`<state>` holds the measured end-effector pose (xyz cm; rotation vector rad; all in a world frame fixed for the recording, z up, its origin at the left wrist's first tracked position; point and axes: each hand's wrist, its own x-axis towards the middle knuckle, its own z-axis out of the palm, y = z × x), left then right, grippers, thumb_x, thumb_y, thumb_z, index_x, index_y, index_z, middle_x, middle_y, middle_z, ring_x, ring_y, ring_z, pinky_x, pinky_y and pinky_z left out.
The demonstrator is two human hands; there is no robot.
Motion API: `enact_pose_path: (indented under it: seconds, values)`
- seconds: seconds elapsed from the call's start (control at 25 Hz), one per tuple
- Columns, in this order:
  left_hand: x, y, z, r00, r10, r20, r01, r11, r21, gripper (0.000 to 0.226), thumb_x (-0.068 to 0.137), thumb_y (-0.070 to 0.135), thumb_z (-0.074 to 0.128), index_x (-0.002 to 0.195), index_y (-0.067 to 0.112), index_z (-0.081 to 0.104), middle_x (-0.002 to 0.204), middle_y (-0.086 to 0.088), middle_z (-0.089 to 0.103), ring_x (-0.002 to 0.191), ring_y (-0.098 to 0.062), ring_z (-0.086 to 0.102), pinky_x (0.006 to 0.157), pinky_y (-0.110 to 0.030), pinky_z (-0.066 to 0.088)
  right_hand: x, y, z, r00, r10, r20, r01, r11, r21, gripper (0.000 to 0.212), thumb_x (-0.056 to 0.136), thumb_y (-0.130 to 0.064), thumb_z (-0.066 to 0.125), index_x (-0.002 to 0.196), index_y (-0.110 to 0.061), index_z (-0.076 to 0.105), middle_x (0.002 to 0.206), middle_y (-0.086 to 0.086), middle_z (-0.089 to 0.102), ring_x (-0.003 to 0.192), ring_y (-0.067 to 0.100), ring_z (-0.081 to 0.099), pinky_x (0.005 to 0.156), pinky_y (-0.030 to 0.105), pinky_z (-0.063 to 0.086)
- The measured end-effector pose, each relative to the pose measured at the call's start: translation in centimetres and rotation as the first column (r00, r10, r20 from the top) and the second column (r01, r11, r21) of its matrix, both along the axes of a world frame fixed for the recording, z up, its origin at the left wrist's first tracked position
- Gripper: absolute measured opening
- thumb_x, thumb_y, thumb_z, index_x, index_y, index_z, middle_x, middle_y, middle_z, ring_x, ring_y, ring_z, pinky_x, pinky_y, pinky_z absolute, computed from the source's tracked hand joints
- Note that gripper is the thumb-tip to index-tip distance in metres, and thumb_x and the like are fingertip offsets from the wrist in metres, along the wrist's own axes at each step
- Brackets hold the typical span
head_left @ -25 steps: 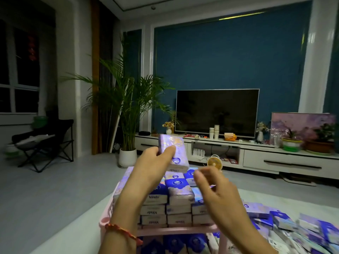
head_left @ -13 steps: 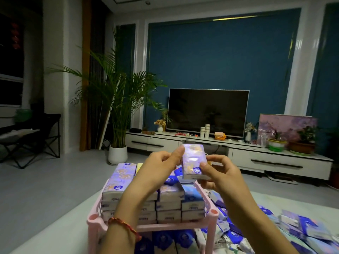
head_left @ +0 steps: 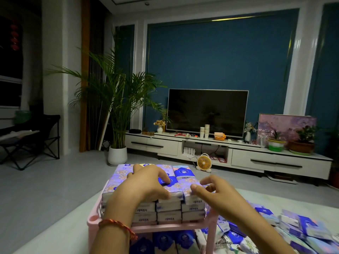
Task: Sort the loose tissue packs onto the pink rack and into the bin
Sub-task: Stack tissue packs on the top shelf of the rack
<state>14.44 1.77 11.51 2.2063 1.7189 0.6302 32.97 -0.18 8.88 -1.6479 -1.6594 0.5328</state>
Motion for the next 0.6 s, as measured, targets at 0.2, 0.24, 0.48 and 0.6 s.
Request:
enact_pose_path:
  seconds: [0.2,0.24,0.48,0.6]
  values:
    - [-0.4,0.7,-0.4,1.0,0.008,0.0,-0.008,1.0,-0.029,0.036,0.083,0.032,0.063,0.116,0.044,0.056,0.135,-0.004,0.031,0.123,-0.023,0.039,0.096,-0.026,0.034,0.2,-0.3,-0.1,0.997,0.075,0.025,-0.076,0.997,0.026,0.035,0.079,-0.03,0.069,0.111,-0.026,0.054,0.095,-0.008,0.051,0.082,0.011,0.055,0.067,0.022,0.047]
    - [-0.4,0.7,-0.4,1.0,0.007,-0.01,-0.007,1.0,-0.03,0.036,0.083,0.032,0.063,0.115,0.045,0.056,0.136,-0.004,0.032,0.124,-0.023,0.038,0.095,-0.026,0.034,0.2,-0.2,-0.3,0.997,0.068,0.033,-0.069,0.996,0.052,0.035,0.08,-0.03,0.069,0.111,-0.025,0.054,0.095,-0.009,0.051,0.082,0.01,0.054,0.067,0.022,0.047]
    - [-0.4,1.3,-0.5,1.0,0.013,-0.017,-0.013,1.0,-0.021,0.036,0.083,0.033,0.062,0.116,0.046,0.056,0.136,-0.005,0.035,0.126,-0.024,0.035,0.097,-0.028,0.033,0.4,-0.2,-0.7,0.99,0.056,0.132,-0.079,0.981,0.175,0.034,0.083,-0.037,0.066,0.113,-0.026,0.055,0.102,-0.007,0.051,0.081,0.0,0.049,0.064,0.015,0.043]
    - [-0.3,1.1,-0.4,1.0,0.007,-0.006,-0.007,1.0,-0.025,0.034,0.081,0.038,0.064,0.114,0.045,0.058,0.136,-0.003,0.037,0.126,-0.023,0.036,0.098,-0.028,0.033,0.3,0.0,-0.9,0.982,0.078,0.172,-0.11,0.977,0.181,0.033,0.083,-0.038,0.065,0.112,-0.026,0.055,0.102,-0.008,0.052,0.078,-0.003,0.048,0.06,0.012,0.039]
